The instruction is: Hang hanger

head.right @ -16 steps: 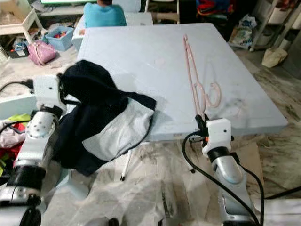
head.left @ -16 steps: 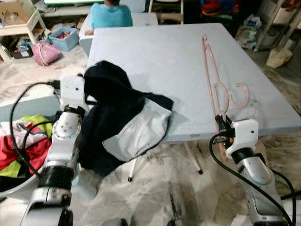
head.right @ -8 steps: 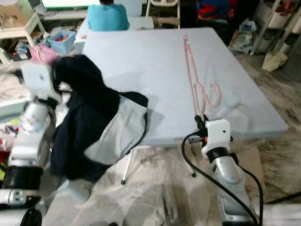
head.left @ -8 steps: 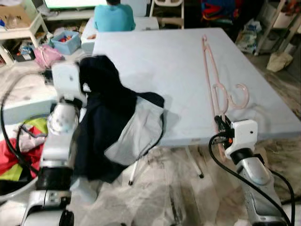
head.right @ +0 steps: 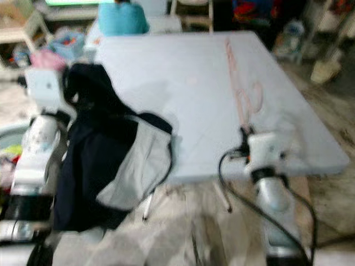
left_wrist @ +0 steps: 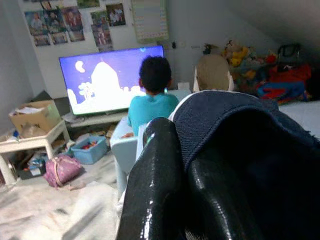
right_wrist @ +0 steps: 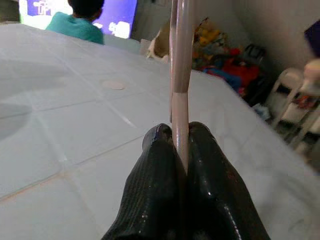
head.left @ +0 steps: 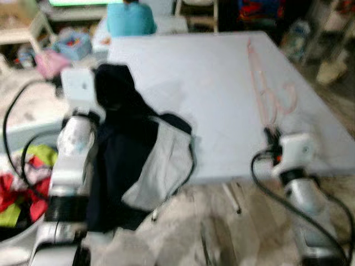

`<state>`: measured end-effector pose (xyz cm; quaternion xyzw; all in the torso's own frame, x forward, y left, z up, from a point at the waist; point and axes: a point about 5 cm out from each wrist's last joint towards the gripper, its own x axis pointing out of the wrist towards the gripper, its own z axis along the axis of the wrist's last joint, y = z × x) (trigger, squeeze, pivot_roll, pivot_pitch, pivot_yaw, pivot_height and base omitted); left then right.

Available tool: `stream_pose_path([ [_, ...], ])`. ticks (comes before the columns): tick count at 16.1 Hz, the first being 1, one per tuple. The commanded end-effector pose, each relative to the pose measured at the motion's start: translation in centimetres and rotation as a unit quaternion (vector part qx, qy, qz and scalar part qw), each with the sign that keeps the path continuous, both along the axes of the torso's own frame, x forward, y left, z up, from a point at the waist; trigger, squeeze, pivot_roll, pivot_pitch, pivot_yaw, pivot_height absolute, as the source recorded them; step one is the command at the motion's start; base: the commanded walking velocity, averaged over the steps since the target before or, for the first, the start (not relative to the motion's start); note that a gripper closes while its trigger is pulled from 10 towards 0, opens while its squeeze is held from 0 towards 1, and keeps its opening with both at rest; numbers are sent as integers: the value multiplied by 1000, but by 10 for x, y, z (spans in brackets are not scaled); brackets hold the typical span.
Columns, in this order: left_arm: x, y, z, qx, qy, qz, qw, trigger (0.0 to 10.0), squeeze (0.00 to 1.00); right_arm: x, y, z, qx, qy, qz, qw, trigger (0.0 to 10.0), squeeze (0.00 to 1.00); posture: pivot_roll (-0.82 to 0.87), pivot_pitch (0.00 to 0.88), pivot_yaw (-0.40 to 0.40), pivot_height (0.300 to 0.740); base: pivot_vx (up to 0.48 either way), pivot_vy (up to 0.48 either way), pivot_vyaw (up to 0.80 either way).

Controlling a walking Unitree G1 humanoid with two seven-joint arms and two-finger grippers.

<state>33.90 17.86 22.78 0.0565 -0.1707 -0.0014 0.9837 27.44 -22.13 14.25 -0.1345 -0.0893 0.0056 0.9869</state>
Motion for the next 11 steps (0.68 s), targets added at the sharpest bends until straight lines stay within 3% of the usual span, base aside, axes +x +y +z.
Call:
stream_pose_path([
  [1,-1,-4,21,0,-35,-14,999,0,0,3,0,2,-2,-5,0,1000,0,0,-58,43,27,740,382,0,0],
  [5,8,-9,39,4,-53,-29,998,0,0,0,3,-1,-12,-5,0,1000,0,0,-64,49,34,740,480,0,0],
  [11,19,-27,45,-8,-56,-57,997,0,0,-2,2,-2,-18,-4,-5,1000,0,0,-71,57,31,740,421,0,0],
])
